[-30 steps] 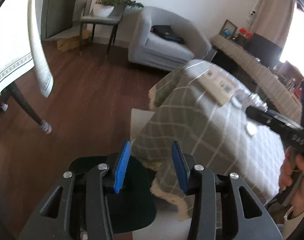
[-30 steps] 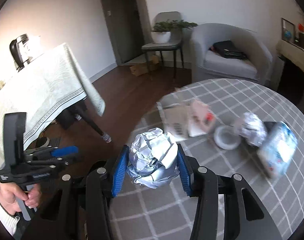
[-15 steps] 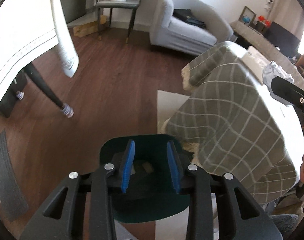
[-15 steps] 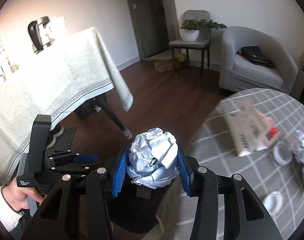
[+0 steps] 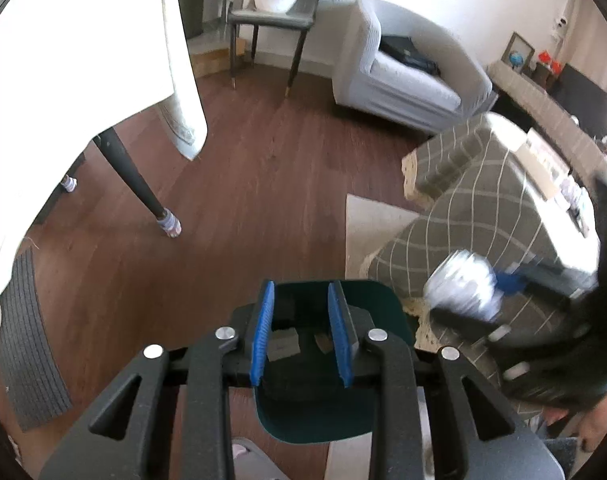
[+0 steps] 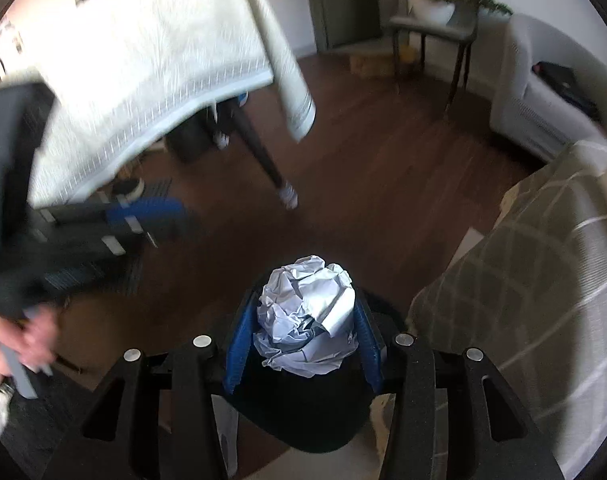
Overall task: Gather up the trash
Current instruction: 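Carry the paper ring and foil ball to the bin and open both grippers, then return both tools to the table and grasp the white bottle cap with the left gripper, then grasp the blue-white wet-wipe pack with the right gripper, then carry the bottle cap and wet-wipe pack over the green bin with both grippers, then open both grippers over the bin to drop the cap and wet-wipe pack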
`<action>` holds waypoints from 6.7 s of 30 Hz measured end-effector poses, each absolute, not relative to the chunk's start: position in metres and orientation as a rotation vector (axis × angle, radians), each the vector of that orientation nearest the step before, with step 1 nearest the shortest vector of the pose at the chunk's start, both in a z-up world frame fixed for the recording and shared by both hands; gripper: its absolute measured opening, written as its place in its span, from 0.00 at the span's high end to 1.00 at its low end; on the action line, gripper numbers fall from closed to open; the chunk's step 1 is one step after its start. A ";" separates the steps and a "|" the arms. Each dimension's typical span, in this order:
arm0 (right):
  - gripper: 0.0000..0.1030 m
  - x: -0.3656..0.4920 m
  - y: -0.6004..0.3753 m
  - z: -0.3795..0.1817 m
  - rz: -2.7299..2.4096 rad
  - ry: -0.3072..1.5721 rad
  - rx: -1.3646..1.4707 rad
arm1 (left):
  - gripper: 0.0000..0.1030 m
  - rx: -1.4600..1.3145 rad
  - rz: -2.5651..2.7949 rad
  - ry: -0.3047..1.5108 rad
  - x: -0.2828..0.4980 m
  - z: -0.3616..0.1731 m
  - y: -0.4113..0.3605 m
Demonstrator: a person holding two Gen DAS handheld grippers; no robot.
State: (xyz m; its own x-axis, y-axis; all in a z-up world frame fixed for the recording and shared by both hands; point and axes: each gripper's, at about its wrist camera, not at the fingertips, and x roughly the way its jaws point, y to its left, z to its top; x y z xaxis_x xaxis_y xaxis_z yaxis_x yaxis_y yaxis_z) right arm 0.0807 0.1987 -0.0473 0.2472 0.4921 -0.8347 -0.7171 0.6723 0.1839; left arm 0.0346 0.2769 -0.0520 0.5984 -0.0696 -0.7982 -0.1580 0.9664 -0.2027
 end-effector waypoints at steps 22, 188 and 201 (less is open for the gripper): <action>0.41 0.084 0.137 0.033 0.801 0.814 -0.166 | 0.76 -0.270 -0.043 0.633 0.031 0.036 0.223; 0.68 0.063 0.154 -0.024 0.747 1.007 -0.073 | 0.48 -0.262 0.058 0.992 0.017 -0.094 0.227; 0.68 0.074 0.183 -0.067 0.778 1.123 -0.146 | 0.52 -0.239 0.089 0.859 0.027 -0.047 0.250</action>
